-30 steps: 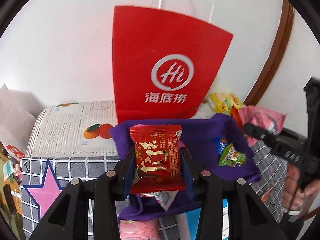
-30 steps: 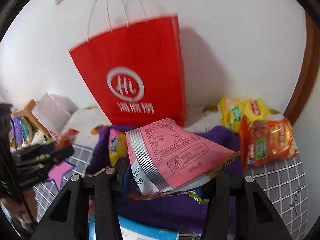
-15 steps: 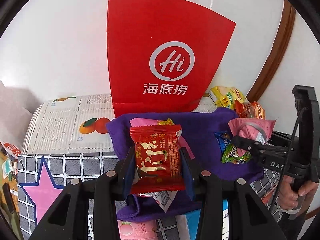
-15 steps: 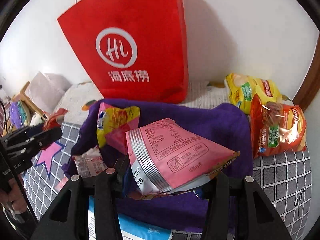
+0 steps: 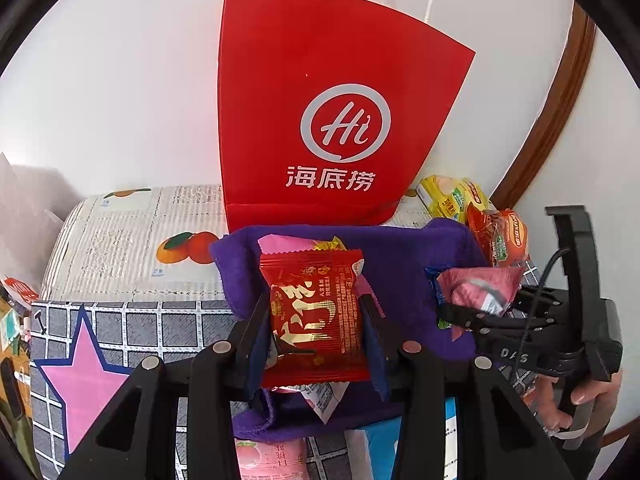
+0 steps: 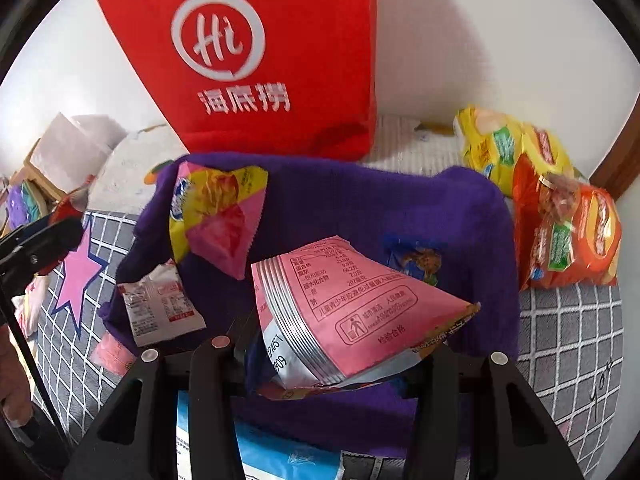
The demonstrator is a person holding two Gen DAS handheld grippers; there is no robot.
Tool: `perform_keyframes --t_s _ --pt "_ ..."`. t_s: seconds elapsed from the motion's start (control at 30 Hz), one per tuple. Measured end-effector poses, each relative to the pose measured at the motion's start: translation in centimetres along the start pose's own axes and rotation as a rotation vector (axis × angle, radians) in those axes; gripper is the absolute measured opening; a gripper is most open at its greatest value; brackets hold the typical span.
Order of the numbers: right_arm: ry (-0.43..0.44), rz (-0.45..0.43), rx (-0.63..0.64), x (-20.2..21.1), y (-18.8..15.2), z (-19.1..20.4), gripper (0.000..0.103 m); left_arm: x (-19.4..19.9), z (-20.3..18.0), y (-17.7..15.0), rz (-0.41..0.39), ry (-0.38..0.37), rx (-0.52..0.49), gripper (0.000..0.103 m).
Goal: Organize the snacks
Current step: 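Carry the pink packet and red candy packet over the purple cloth with both tools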
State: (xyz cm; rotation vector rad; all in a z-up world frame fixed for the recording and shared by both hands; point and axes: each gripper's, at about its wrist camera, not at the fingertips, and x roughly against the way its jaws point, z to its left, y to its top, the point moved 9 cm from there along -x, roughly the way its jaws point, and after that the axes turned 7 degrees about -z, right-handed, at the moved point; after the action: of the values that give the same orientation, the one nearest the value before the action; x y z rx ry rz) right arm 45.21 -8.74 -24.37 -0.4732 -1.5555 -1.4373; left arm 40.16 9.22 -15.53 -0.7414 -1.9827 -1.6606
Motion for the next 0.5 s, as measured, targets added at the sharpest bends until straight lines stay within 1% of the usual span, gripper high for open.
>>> perform_keyframes --t_s 0.13,0.4,0.5 --pt "0.032 0.075 0.020 -1.4 -1.1 0.9 0.049 -0.2 -0.1 -0.1 0.008 -0.007 -0.004 0.040" --pt "0.017 0.160 0.056 -3.0 -2.7 1.4 0.049 -0.2 -0.3 0.0 0.010 -0.006 -0.009 0.040" --pt "0.009 0.174 0.060 -3.4 -2.8 1.4 0.049 -0.2 -0.4 0.0 0.013 -0.008 -0.011 0.040"
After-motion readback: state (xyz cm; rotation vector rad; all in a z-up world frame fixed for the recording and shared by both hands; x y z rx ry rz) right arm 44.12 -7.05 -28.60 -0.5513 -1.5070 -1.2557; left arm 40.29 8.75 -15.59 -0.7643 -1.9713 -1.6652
